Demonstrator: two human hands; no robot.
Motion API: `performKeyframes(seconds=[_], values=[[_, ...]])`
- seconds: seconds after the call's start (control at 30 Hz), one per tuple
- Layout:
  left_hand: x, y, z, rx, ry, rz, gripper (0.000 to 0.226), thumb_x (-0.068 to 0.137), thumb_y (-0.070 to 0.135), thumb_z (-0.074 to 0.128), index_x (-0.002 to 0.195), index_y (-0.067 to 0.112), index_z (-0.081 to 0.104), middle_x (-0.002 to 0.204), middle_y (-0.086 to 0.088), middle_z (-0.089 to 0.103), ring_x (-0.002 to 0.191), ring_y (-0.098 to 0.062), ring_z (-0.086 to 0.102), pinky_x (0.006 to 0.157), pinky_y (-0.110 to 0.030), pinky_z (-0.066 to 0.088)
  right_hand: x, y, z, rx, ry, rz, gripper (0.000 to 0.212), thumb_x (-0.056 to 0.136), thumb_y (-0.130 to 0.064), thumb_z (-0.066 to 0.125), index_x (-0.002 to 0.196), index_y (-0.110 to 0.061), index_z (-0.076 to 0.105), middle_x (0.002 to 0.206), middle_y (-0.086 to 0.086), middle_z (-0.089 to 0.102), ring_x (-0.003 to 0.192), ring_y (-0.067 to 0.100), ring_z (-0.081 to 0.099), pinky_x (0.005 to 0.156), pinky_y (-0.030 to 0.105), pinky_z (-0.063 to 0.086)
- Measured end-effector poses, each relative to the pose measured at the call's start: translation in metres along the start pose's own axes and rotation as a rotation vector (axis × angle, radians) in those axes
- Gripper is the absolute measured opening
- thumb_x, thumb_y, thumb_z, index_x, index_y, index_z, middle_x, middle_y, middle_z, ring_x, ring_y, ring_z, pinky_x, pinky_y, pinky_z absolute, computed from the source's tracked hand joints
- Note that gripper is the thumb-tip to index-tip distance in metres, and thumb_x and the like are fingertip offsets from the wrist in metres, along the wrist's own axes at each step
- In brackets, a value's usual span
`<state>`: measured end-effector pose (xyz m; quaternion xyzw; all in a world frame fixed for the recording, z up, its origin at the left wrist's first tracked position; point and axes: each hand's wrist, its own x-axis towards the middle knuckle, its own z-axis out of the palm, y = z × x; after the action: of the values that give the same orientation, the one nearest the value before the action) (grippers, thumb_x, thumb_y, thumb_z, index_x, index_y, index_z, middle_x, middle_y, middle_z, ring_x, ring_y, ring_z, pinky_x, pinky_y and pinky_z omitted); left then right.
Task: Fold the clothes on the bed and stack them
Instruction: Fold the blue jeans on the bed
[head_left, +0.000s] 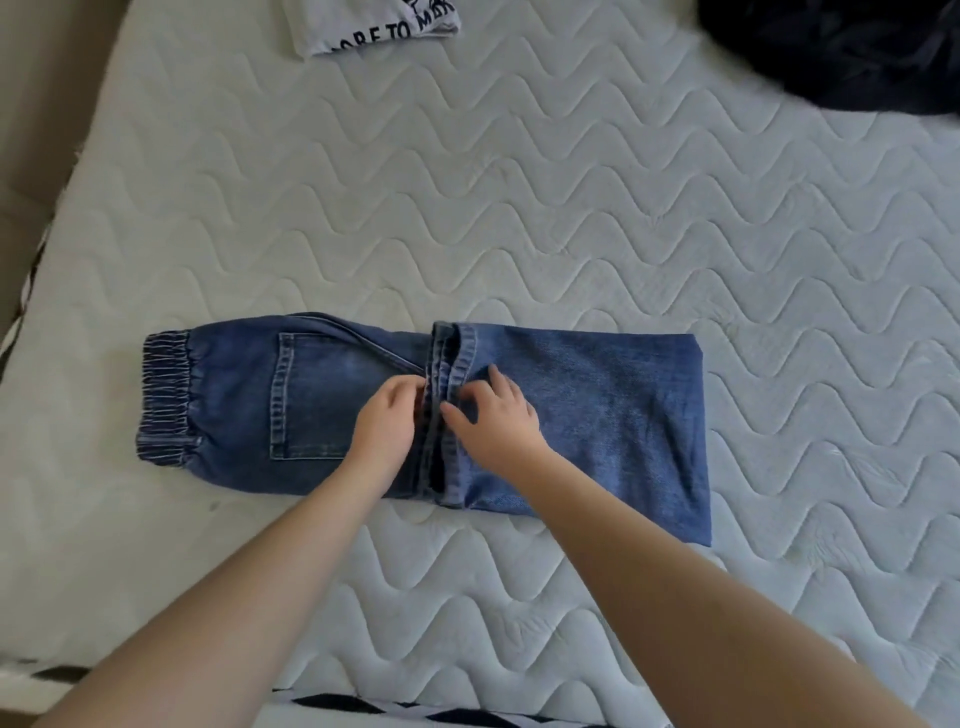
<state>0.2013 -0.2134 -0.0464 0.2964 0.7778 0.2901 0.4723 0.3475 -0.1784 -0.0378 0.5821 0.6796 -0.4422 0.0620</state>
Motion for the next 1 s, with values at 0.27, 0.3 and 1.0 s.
performKeyframes(seconds=[0.27, 0.3, 1.0], values=[[0.011, 0.004, 0.02, 0.283, -0.031, 0.009, 0.032, 0.085, 0.043, 0.069, 0.1, 0.021, 0.051, 0.089, 0.013, 0.057, 0.084, -0.011, 0.058, 0.064, -0.026, 0.042, -0.021, 0.056, -0.03, 0.088, 0.132, -0.077, 0.034, 0.099, -0.037, 0.051, 0.128, -0.021, 0.057, 0.133, -0.002, 0.056, 0.125, 0.019, 0.047, 0.101, 0.031, 0.037], [0.012, 0.001, 0.02, 0.302, -0.033, 0.006, 0.025, 0.087, 0.037, 0.068, 0.096, 0.019, 0.054, 0.087, 0.01, 0.059, 0.084, -0.015, 0.061, 0.061, -0.028, 0.044, -0.025, 0.066, -0.038, 0.093, 0.201, -0.055, 0.032, 0.098, -0.034, 0.053, 0.127, -0.021, 0.058, 0.13, -0.002, 0.058, 0.123, 0.019, 0.047, 0.102, 0.032, 0.037], [-0.023, -0.025, 0.051, 1.221, -0.019, 0.687, 0.063, 0.097, 0.041, 0.05, 0.152, 0.018, 0.03, 0.161, -0.012, 0.019, 0.147, -0.03, 0.02, 0.117, -0.047, 0.025, -0.055, 0.209, -0.114, 0.72, 0.139, 0.307, 0.034, 0.085, -0.038, 0.074, 0.111, -0.02, 0.062, 0.106, 0.0, 0.071, 0.093, 0.018, 0.068, 0.072, 0.031, 0.055]])
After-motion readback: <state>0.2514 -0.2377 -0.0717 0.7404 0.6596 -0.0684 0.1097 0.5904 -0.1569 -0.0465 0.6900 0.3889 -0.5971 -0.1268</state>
